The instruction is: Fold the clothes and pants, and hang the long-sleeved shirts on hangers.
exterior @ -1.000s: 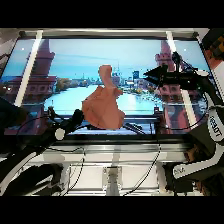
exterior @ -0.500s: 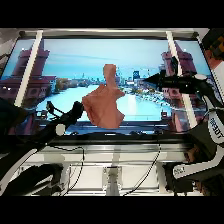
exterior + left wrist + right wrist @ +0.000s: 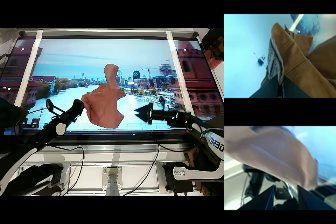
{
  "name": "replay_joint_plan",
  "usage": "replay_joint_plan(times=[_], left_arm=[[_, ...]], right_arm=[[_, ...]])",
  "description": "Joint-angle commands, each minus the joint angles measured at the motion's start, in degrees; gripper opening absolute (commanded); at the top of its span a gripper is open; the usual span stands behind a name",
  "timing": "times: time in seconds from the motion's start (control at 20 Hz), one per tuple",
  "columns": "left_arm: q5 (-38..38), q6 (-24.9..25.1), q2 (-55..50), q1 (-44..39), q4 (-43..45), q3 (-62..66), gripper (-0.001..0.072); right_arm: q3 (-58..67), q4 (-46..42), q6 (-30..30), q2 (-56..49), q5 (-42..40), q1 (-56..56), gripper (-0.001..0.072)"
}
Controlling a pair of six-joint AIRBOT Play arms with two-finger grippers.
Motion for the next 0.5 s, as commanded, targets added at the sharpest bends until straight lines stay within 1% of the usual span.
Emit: replay_joint_plan(times=[0.0,0.05,0.15,0.3,0.45], left_arm=[[3.8,0.0,0.0,-1.9,0.0,0.1,0.0018],[5.3,0.0,0.0,-2.6,0.0,0.1,0.0018],[6.7,0.0,0.0,-3.0,0.0,0.1,0.0018],[6.6,0.0,0.0,-3.0,0.0,0.1,0.0017],[6.6,0.0,0.0,-3.0,0.0,0.1,0.0017]], right_arm=[[-5.1,3.1,4.3,0.9,-6.7,6.5,0.0311],[-5.1,4.1,5.0,0.9,-10.1,8.8,0.0310],[-5.1,5.2,9.6,0.9,-15.2,12.5,0.0310],[-4.9,6.9,14.0,0.7,-18.4,17.4,0.0310],[-3.7,12.5,15.1,0.6,-23.1,21.5,0.0311]])
